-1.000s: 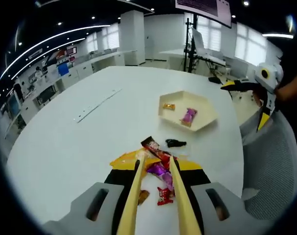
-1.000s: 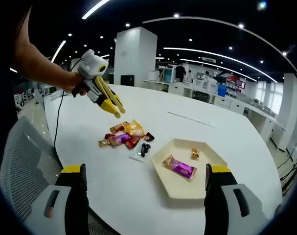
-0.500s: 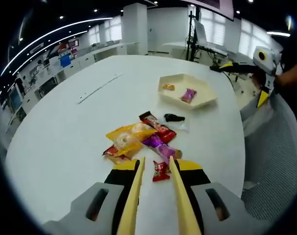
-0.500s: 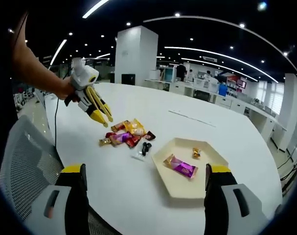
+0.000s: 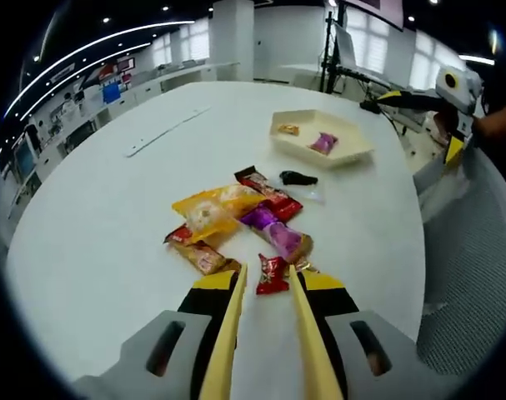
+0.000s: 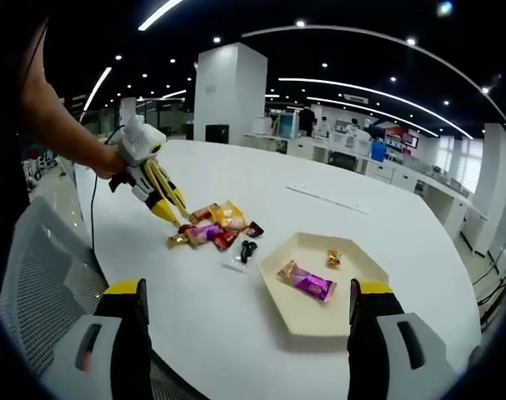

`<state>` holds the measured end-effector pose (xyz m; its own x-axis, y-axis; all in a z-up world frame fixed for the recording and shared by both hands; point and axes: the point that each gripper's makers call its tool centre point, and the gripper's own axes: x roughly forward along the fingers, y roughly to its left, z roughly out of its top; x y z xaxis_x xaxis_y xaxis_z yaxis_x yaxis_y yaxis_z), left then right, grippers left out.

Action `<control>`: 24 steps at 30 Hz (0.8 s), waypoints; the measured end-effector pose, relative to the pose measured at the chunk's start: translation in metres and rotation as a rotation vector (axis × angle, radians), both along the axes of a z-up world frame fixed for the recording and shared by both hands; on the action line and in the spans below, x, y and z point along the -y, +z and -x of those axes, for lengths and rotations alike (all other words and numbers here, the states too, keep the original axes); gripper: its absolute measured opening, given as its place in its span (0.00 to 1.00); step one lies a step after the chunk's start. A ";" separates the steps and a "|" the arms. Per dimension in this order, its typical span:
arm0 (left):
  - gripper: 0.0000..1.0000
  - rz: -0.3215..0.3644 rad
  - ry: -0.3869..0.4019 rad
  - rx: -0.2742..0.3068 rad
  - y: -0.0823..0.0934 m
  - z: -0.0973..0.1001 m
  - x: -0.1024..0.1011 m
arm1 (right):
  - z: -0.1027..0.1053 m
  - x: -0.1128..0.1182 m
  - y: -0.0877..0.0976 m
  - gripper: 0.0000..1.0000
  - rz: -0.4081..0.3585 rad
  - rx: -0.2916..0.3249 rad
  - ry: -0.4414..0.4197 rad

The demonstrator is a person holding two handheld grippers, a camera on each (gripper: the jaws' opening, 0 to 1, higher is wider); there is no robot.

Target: Place the target food into the container with the food tongs after gripping and lifting it, then release it inside without dropping or visibly crushing the food.

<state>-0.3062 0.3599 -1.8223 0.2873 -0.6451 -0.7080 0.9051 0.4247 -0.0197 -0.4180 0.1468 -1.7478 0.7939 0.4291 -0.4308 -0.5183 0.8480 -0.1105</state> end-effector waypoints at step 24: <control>0.17 -0.044 0.020 -0.040 -0.013 -0.006 0.006 | 0.001 -0.001 0.001 0.99 -0.007 -0.001 0.001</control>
<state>-0.3002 0.3541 -1.8354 0.2705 -0.6076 -0.7467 0.8952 0.4441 -0.0370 -0.4185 0.1478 -1.7471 0.7932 0.4328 -0.4283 -0.5192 0.8483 -0.1043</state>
